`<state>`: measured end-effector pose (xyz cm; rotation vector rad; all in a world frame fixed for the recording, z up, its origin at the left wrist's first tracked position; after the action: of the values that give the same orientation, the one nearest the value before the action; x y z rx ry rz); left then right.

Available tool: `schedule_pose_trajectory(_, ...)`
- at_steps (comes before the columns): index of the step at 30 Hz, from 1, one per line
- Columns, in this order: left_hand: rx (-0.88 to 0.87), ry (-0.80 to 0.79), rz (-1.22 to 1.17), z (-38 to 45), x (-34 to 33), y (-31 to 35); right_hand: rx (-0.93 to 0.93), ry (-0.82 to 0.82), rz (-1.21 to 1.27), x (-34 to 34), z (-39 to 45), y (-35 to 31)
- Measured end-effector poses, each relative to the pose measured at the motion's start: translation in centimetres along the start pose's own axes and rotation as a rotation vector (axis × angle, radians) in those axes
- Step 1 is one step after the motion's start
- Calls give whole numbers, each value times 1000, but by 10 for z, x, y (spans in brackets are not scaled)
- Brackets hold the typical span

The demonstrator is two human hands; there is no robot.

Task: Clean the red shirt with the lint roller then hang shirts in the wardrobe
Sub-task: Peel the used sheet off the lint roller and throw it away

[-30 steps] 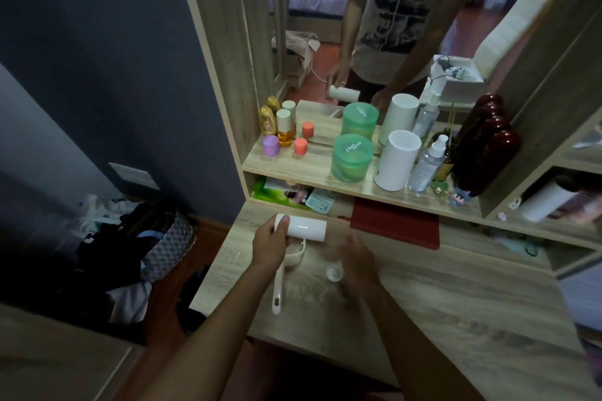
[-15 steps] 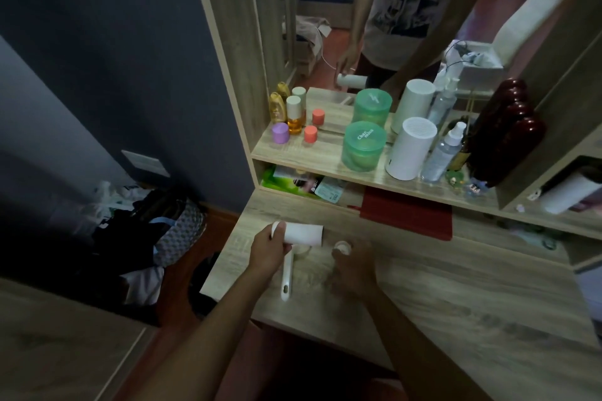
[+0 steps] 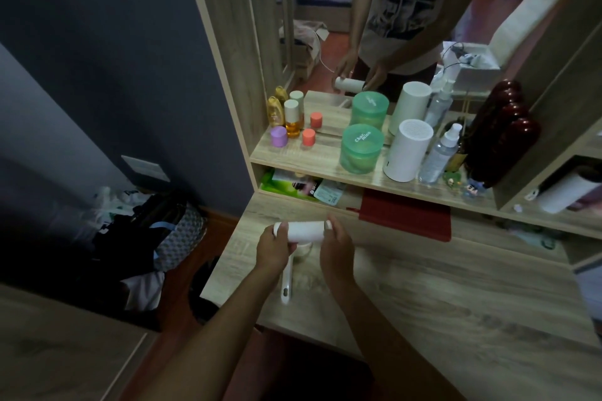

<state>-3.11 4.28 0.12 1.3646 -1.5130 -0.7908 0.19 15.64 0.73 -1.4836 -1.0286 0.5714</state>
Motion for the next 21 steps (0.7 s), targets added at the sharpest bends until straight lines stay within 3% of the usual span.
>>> schedule_pose_trajectory(9, 103, -92, -48, -1, 7, 3, -11, -198, 35, -8, -6, 3)
schedule_pose_trajectory(15, 65, -202, 134, -1, 21, 14, -91, -235, 176, -1, 11, -1)
schedule_pose_trajectory(21, 101, -390, -34, -10, 32, 16, -141, -411, 263, -10, 15, -8)
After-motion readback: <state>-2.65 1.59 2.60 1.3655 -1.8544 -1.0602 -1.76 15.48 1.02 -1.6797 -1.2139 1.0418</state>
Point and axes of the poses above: each hand's wrist, its own z-axis towards the middle knuckle, its own x-axis out of the back of the hand, y = z × x, the point moved 1 cm from there along z, towards the middle knuckle, and after that the axes turned 3 degrees about z, right-handed, at the moved point
